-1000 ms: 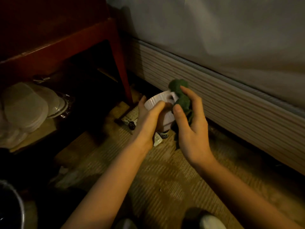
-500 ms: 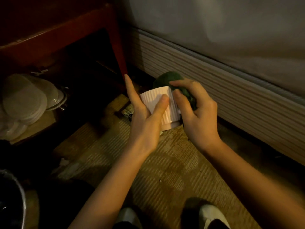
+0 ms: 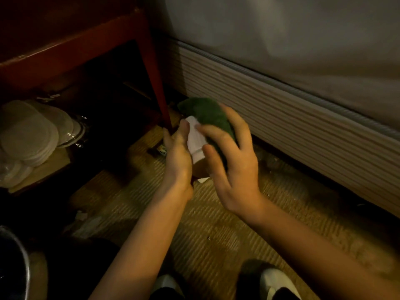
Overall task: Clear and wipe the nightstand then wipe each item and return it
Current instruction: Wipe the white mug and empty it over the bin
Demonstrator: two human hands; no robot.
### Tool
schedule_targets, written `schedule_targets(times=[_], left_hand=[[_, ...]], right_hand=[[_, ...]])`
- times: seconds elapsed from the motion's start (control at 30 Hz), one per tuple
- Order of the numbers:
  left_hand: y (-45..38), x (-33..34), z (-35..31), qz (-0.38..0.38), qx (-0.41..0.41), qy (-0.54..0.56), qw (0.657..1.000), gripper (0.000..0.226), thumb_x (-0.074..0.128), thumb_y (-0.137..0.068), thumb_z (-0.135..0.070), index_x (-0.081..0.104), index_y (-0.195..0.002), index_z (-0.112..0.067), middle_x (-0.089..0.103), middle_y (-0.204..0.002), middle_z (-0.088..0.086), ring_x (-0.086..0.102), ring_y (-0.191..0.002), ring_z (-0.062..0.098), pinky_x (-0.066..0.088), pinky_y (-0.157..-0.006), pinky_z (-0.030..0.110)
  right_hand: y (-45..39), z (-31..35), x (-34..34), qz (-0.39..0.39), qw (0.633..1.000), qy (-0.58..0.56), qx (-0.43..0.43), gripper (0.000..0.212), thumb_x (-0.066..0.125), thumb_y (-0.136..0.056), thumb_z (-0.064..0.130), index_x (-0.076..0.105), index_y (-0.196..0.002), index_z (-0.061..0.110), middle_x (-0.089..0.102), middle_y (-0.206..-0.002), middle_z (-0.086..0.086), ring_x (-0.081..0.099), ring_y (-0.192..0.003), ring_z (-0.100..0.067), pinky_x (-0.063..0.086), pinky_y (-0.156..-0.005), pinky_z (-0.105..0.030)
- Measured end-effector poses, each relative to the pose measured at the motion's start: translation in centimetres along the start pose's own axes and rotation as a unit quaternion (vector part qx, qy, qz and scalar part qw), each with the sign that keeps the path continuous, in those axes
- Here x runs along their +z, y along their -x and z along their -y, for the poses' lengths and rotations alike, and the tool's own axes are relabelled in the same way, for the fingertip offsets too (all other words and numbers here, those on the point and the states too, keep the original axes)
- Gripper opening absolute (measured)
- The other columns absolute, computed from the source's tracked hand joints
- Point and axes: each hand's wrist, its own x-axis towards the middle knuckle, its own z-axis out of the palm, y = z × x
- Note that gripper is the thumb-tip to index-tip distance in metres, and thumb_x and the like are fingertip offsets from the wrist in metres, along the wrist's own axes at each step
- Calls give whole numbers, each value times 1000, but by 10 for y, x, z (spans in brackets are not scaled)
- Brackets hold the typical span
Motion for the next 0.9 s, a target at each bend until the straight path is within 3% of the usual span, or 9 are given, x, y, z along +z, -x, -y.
schedule_targets(times=[0.1, 0.2, 0.3, 0.4, 0.53, 0.6, 0.7, 0.8, 0.9], left_hand=[[6, 2, -6, -38, 138, -97, 985, 73, 47, -94, -44, 2, -150, -34, 37, -148, 8, 51, -123, 20, 50, -89, 28], [16, 3, -11, 9, 236, -181, 955, 81, 47, -92, -45, -12, -148, -39, 17, -157, 0, 49, -118, 2, 48, -87, 17], [27, 11, -15, 83, 286, -250, 921, 90, 49, -87, -50, -18, -146, -39, 21, -155, -8, 52, -115, -3, 49, -90, 17], [27, 19, -12, 96, 277, -231, 928, 87, 47, -87, -45, -15, -147, -36, 40, -130, -35, 55, -108, -8, 48, -89, 15], [16, 23, -7, 23, 195, -182, 964, 88, 39, -77, -57, -5, -150, -35, 32, -149, -5, 49, -121, 7, 47, -94, 24], [16, 20, -8, 8, 182, -186, 966, 88, 39, -76, -58, -4, -150, -35, 31, -151, 1, 47, -126, 15, 46, -98, 35], [18, 11, -8, 44, 195, -185, 962, 84, 44, -83, -56, -3, -149, -38, 37, -146, -5, 52, -118, 4, 48, -88, 23], [23, 7, -3, 89, 179, -112, 973, 75, 43, -88, -48, 3, -150, -34, 45, -128, -10, 60, -92, -12, 49, -70, 11], [18, 6, 1, 114, 170, -120, 971, 75, 40, -89, -54, 0, -149, -37, 45, -131, -7, 60, -96, -10, 50, -74, 13]], right_hand=[[-5, 10, -2, -34, 962, -135, 236, 39, 36, -100, 32, 49, -134, 20, 50, -133, 2, 48, -121, -3, 43, -98, -20], [-16, 0, -13, 9, 803, -347, 485, 35, 36, -101, 38, 62, -117, 19, 69, -97, 3, 66, -88, -8, 54, -70, -21], [-12, -5, -24, -1, 690, -495, 528, 15, 70, -80, 26, 72, -84, 12, 69, -71, -6, 67, -62, -17, 55, -52, -28], [-14, -3, -29, -71, 686, -501, 522, 21, 62, -86, 35, 69, -85, 15, 69, -66, -1, 67, -59, -12, 56, -54, -25], [-19, 5, -28, -78, 916, -211, 332, 35, 30, -103, 25, 51, -131, 25, 59, -126, 9, 53, -115, 2, 44, -98, -18], [-10, 4, -19, -65, 954, -152, 251, 40, 27, -102, 21, 44, -138, 21, 47, -138, 9, 39, -131, -1, 33, -111, -25], [-15, 3, -20, -47, 909, -228, 344, 38, 25, -105, 25, 46, -136, 27, 60, -111, 19, 56, -102, 12, 45, -87, -11], [-22, -5, -28, -10, 770, -387, 507, 41, 27, -102, 38, 61, -121, 26, 67, -70, 9, 63, -59, -2, 50, -53, -18], [-26, -6, -32, 11, 712, -444, 543, 42, 28, -102, 39, 65, -110, 21, 68, -67, 3, 64, -57, -8, 53, -52, -20]])
